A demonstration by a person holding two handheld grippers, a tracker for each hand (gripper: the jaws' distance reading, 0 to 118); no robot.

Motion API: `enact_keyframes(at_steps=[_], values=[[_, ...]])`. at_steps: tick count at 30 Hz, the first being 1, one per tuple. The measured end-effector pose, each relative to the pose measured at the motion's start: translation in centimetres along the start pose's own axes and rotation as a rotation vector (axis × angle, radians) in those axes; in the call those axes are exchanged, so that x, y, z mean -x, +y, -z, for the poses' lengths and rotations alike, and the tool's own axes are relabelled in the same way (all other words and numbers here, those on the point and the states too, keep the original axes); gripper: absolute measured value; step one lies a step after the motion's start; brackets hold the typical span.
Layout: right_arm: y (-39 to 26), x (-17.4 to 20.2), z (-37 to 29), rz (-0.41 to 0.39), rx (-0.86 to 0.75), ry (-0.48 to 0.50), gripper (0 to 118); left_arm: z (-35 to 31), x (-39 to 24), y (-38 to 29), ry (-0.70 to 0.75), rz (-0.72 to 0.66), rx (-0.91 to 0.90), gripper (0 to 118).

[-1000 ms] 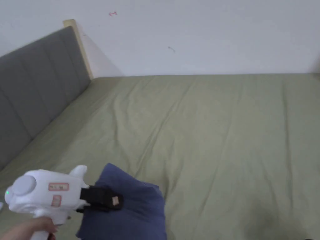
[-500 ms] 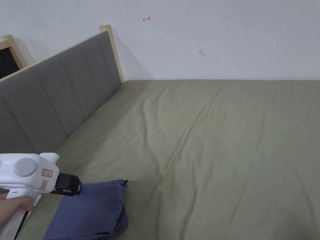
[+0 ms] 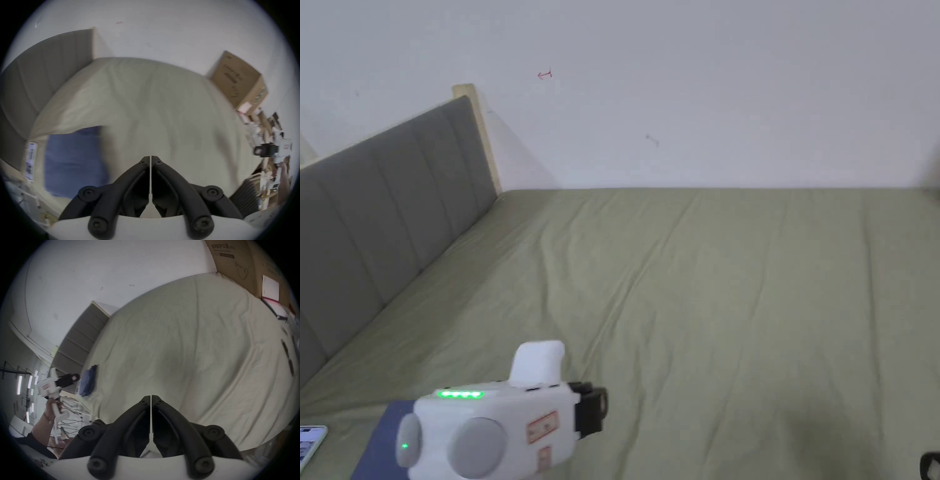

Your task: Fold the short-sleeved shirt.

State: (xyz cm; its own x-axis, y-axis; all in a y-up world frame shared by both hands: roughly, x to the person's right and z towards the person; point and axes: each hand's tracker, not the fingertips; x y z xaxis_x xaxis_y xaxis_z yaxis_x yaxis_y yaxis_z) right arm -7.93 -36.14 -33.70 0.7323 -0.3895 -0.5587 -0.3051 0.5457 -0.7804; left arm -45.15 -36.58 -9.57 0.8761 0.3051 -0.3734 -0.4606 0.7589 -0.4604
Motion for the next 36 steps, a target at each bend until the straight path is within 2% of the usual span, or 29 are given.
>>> enact_keyframes(at_steps=[3, 5, 9, 12, 13, 15, 18, 22, 23, 24, 25, 26, 27, 29, 30, 31, 32, 36], values=[[2.2, 1.0, -3.8, 0.038, -0.233, 0.052, 1, -1.1, -5.8, 2.7, 0.024, 0.118, -0.211, 2], [3.0, 2.2, -5.9, 0.018, -0.443, 0.04, 1, -1.7, -9.2, 3.7, 0.062, 0.241, -0.366, 2], [2.8, 4.6, -8.8, -0.108, -0.825, -0.136, 1, -3.1, -13.4, 5.2, 0.135, 0.321, -0.608, 2], [1.6, 4.8, -9.5, -0.138, -1.025, -0.222, 1, -4.1, -15.2, 5.3, 0.177, 0.323, -0.706, 2], [1.1, 5.0, -9.6, -0.153, -1.066, -0.263, 1, -4.1, -15.9, 4.7, 0.196, 0.343, -0.749, 2], [0.3, 4.7, -9.4, -0.181, -1.063, -0.268, 1, -4.1, -16.6, 3.9, 0.256, 0.389, -0.774, 2], [-0.1, 4.5, -9.1, -0.214, -1.047, -0.336, 2, -4.5, -16.9, 2.8, 0.263, 0.348, -0.76, 2], [-0.3, 4.4, -9.4, -0.205, -1.051, -0.348, 6, -5.7, -16.9, 1.9, 0.226, 0.322, -0.771, 2], [-0.4, 4.6, -9.7, -0.198, -1.051, -0.351, 17, -5.8, -17.0, 1.9, 0.226, 0.325, -0.773, 5], [-0.5, 4.7, -9.7, -0.189, -1.047, -0.368, 40, -5.8, -17.2, 1.9, 0.228, 0.341, -0.772, 23], [-0.5, 4.8, -9.7, -0.187, -1.047, -0.383, 67, -6.0, -17.3, 1.8, 0.217, 0.351, -0.774, 48], [-0.6, 4.9, -9.7, -0.191, -1.051, -0.389, 86, -6.4, -17.3, 1.8, 0.195, 0.351, -0.787, 76], [-0.6, 5.1, -9.8, -0.198, -1.051, -0.396, 94, -6.6, -17.4, 1.8, 0.188, 0.346, -0.79, 100], [-0.6, 5.4, -9.8, -0.209, -1.045, -0.411, 98, -6.8, -17.6, 2.0, 0.193, 0.336, -0.788, 103], [-1.0, 5.6, -10.0, -0.213, -1.069, -0.421, 111, -6.8, -17.5, 2.2, 0.199, 0.318, -0.778, 103], [-0.9, 6.0, -10.2, -0.224, -1.073, -0.409, 118, -6.7, -17.4, 2.4, 0.21, 0.288, -0.78, 104], [-0.9, 6.3, -10.4, -0.227, -1.073, -0.408, 118, -6.7, -17.3, 2.5, 0.239, 0.26, -0.786, 106], [-1.0, 6.8, -10.5, -0.24, -1.067, -0.385, 118, -6.8, -16.4, 3.1, 0.211, 0.219, -0.774, 109]])
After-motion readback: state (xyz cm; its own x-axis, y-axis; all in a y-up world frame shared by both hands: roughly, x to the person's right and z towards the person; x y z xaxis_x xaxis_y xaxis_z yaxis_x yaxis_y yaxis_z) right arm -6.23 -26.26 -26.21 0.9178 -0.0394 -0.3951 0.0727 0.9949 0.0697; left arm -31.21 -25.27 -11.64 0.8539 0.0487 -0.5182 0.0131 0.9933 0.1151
